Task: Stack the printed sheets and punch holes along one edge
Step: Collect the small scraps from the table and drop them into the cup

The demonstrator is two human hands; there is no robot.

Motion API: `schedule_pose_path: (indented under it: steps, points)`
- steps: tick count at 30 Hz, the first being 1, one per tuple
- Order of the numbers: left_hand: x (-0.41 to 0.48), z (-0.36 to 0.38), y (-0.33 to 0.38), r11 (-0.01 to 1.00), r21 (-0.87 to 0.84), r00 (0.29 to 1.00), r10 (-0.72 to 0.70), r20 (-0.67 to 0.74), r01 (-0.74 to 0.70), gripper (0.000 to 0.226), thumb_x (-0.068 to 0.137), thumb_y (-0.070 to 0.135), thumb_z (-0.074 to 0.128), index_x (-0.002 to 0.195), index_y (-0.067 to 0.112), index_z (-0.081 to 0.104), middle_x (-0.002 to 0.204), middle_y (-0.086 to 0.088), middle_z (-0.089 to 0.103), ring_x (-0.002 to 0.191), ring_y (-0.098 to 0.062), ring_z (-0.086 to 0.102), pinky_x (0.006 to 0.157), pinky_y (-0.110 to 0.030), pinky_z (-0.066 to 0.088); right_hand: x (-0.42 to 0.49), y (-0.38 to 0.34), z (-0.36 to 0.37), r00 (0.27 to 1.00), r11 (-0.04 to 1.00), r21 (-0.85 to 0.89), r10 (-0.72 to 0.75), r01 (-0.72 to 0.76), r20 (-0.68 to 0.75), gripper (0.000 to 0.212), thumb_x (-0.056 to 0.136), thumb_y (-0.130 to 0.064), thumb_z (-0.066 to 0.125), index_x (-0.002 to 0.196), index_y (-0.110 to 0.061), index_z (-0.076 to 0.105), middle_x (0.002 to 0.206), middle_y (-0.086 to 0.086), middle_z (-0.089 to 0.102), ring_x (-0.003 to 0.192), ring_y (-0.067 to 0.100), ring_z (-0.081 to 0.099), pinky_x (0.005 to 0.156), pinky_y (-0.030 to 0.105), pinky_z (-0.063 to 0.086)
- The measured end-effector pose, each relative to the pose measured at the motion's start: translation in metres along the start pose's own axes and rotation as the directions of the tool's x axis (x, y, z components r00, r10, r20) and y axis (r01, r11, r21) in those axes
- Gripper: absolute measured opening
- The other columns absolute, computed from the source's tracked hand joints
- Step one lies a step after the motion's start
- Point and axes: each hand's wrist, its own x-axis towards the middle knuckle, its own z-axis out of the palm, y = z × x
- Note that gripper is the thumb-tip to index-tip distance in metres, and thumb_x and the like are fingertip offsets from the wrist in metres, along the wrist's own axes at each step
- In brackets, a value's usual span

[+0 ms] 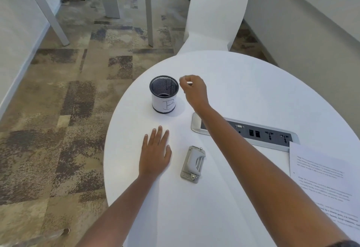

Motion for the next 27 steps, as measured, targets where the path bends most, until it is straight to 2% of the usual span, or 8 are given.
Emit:
schedule_pose_path:
  steps: [2,5,9,14,17,22,24,27]
  points:
    - [0.000,0.000,0.000,1.000,0.005,1.000,0.003,0.007,-0.003,0.053,0.083,0.025,0.032,0.128,0.008,0.055,0.136,-0.017,0.053,0.123,-0.035,0.052,0.102,-0.054,0.040,0.008,-0.003,0.008,0.999,0.998,-0.059,-0.033,0.033,0.006,0.025,0.086,-0.007,0.050,0.073,0.009,0.064,0.095,0.026,0.069,0.077,0.029,0.062,0.052,0.012,0.034]
    - [0.000,0.000,0.000,1.000,0.004,1.000,0.006,0.013,-0.007,0.053,0.083,0.025,0.033,0.128,0.009,0.055,0.136,-0.017,0.053,0.123,-0.034,0.053,0.102,-0.054,0.041,0.015,-0.001,0.017,0.999,0.992,-0.123,-0.035,0.037,0.017,0.022,0.088,-0.007,0.050,0.087,0.005,0.068,0.101,0.018,0.070,0.095,0.026,0.061,0.065,0.017,0.033]
    - [0.001,0.000,0.000,1.000,0.011,1.000,0.003,0.018,-0.004,0.052,0.082,0.025,0.034,0.128,0.010,0.055,0.136,-0.015,0.054,0.123,-0.033,0.053,0.102,-0.053,0.042,0.015,0.004,0.020,1.000,0.994,-0.107,0.016,-0.017,-0.007,0.015,0.085,-0.008,0.053,0.090,0.002,0.065,0.101,0.015,0.068,0.086,0.021,0.058,0.074,0.023,0.040]
    - [0.000,0.000,0.000,1.000,0.014,1.000,0.011,0.004,-0.011,0.050,0.082,0.023,0.038,0.126,0.010,0.056,0.135,-0.015,0.055,0.122,-0.032,0.054,0.100,-0.053,0.043,0.011,0.015,0.020,0.998,0.996,-0.062,0.064,-0.065,-0.019,0.007,0.083,-0.014,0.060,0.079,-0.011,0.056,0.084,0.003,0.061,0.078,0.015,0.053,0.056,0.012,0.037]
    - [0.001,0.001,0.000,1.000,0.008,1.000,0.013,-0.006,-0.013,0.048,0.079,0.020,0.049,0.126,0.010,0.057,0.135,-0.016,0.055,0.122,-0.033,0.055,0.100,-0.053,0.043,0.003,0.025,0.015,0.995,0.996,-0.039,0.083,-0.085,-0.060,0.006,0.084,-0.015,0.058,0.081,-0.010,0.059,0.089,0.004,0.064,0.080,0.012,0.052,0.061,0.003,0.037]
    - [-0.001,-0.002,0.001,0.999,0.023,1.000,0.023,0.010,-0.024,0.050,0.081,0.023,0.037,0.123,0.008,0.059,0.132,-0.017,0.058,0.119,-0.033,0.057,0.097,-0.053,0.046,-0.032,0.063,-0.010,0.983,0.990,-0.067,0.117,-0.127,-0.142,0.015,0.087,-0.012,0.053,0.093,-0.002,0.064,0.099,0.009,0.067,0.083,0.014,0.055,0.067,0.014,0.034]
    - [-0.001,-0.002,0.002,0.999,0.031,1.000,0.024,0.011,-0.024,0.050,0.082,0.023,0.036,0.124,0.008,0.059,0.132,-0.017,0.057,0.119,-0.034,0.057,0.097,-0.053,0.045,-0.053,0.085,-0.025,0.972,0.980,-0.083,0.163,-0.178,-0.168,0.015,0.088,-0.013,0.053,0.093,-0.004,0.063,0.097,0.010,0.066,0.084,0.016,0.055,0.075,0.020,0.038]
    - [-0.002,-0.002,0.003,0.999,0.042,1.000,0.026,0.013,-0.027,0.051,0.082,0.023,0.034,0.124,0.007,0.058,0.132,-0.018,0.057,0.119,-0.035,0.056,0.098,-0.054,0.045,-0.091,0.121,-0.047,0.960,0.963,-0.147,0.195,-0.226,-0.202,0.012,0.089,-0.010,0.052,0.090,-0.005,0.062,0.093,0.011,0.063,0.086,0.019,0.054,0.077,0.026,0.039]
